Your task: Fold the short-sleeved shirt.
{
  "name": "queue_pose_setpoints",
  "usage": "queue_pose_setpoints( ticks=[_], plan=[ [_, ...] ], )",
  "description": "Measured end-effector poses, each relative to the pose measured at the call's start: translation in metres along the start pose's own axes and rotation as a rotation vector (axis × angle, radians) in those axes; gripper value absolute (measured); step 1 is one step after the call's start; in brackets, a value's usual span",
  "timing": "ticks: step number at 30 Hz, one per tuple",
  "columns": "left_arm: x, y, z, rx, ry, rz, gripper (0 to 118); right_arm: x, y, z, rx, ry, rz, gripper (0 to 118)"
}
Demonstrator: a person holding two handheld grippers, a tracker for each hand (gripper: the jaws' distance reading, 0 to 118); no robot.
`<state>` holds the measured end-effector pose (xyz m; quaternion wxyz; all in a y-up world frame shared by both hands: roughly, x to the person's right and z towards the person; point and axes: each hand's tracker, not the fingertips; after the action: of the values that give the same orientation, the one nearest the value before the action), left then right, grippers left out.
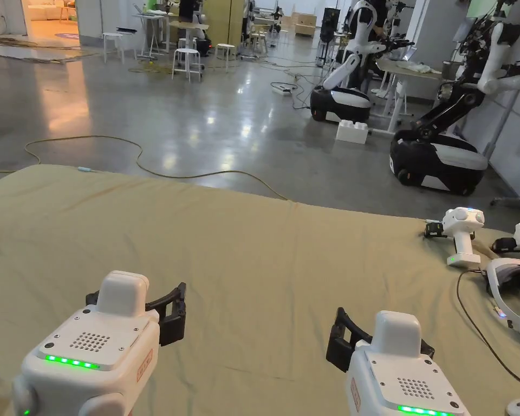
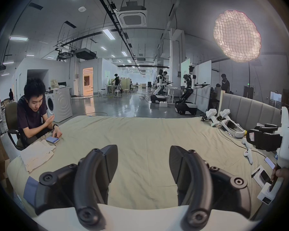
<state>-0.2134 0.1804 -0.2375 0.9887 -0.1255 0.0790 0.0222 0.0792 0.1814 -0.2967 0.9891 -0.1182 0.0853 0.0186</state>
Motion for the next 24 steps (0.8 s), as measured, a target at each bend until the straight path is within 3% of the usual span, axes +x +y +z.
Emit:
queue_pose_setpoints(
  ticks=[1,5,10,19,24],
  plan=[
    [0.001,0.000,0.001,0.014,0.015,-0.010,72,0.000,0.000,-0.001,0.001,-0.012,-0.001,96],
    [0.005,0.002,0.001,0.034,0.029,-0.027,75,0.002,-0.001,0.000,0.015,-0.016,-0.016,107],
    [0.000,0.003,0.000,0.031,-0.090,0.036,78,0.002,-0.001,0.007,0.048,-0.070,-0.004,107],
    [0.006,-0.007,0.003,0.104,-0.041,-0.015,78,0.008,0.000,0.009,0.066,-0.042,-0.009,107],
    [0.012,-0.010,0.005,0.101,-0.011,-0.065,78,0.010,-0.001,0.015,0.121,-0.005,-0.076,107]
  ],
)
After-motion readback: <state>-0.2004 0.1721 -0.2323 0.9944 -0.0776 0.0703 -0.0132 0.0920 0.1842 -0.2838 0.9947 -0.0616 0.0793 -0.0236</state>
